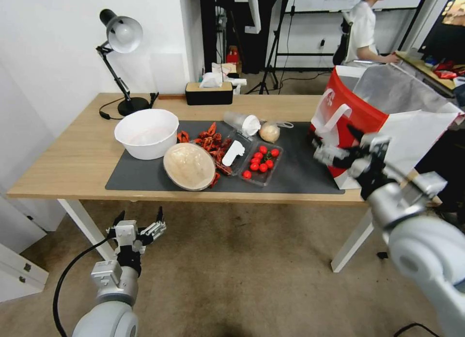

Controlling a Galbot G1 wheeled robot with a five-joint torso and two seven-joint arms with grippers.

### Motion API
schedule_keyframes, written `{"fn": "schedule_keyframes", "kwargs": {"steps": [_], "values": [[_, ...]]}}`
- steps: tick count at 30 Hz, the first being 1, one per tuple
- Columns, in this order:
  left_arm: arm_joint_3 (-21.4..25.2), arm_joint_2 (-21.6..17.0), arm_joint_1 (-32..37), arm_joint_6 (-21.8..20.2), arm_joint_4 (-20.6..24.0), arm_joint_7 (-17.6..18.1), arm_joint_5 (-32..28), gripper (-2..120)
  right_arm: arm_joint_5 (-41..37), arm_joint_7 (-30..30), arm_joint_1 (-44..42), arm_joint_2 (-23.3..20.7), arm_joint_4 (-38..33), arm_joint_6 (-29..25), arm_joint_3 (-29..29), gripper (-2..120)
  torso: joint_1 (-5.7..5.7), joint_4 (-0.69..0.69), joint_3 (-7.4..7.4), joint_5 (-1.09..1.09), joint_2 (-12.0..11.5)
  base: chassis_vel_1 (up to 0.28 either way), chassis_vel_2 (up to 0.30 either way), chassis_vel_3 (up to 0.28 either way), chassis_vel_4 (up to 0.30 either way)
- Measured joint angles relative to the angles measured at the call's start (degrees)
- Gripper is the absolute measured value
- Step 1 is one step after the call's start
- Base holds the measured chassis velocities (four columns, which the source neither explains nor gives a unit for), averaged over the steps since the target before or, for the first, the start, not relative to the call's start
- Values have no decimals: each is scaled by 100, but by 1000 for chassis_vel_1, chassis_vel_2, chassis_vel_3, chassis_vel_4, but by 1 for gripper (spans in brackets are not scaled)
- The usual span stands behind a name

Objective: Pick up the trash from the table and place it into the takeout bag.

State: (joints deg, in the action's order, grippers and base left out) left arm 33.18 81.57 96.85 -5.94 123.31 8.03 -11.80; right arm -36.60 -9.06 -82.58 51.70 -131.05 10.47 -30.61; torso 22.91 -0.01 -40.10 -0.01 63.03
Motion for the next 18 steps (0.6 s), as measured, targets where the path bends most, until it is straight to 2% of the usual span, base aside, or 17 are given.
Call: {"fn": "schedule_keyframes", "kwargs": {"steps": [1,2,4,5,7,8,9,11,15,18], "values": [[-11,-2,-2,9,-11,0,-3,100,301,159,-223,207,101,-50,59,100,0,1,0,1,0,0,0,0,0],[-11,-2,-2,9,-11,0,-3,100,301,159,-223,207,101,-50,59,100,0,1,0,1,0,0,0,0,0],[-37,0,-9,14,-23,-1,-6,100,674,376,-598,555,282,-583,157,100,0,0,0,1,0,0,0,0,0],[-37,0,-9,14,-23,-1,-6,100,674,376,-598,555,282,-583,157,100,0,0,0,1,0,0,0,0,0],[-54,0,-12,17,-30,-6,-7,100,853,506,-813,734,460,-1214,197,100,0,1,0,0,0,0,0,0,0],[-67,1,-16,19,-34,-11,-7,100,1011,623,-956,848,675,-1790,216,100,0,1,0,1,0,0,0,0,0],[-67,1,-16,19,-34,-11,-7,100,1011,623,-956,848,675,-1790,216,100,0,1,0,1,0,0,0,0,0],[-84,-2,-26,25,-55,-15,-8,100,1159,791,-1151,996,952,-2672,229,100,0,2,0,2,-1,0,0,0,0],[-102,-28,-27,37,-82,-17,-9,100,1193,860,-1301,1162,1076,-2989,234,100,0,2,0,0,0,0,0,0,0],[-117,-37,-22,44,-82,-17,-9,100,1200,879,-1349,1250,1096,-3018,243,100,0,1,0,0,-1,0,0,0,0]]}}
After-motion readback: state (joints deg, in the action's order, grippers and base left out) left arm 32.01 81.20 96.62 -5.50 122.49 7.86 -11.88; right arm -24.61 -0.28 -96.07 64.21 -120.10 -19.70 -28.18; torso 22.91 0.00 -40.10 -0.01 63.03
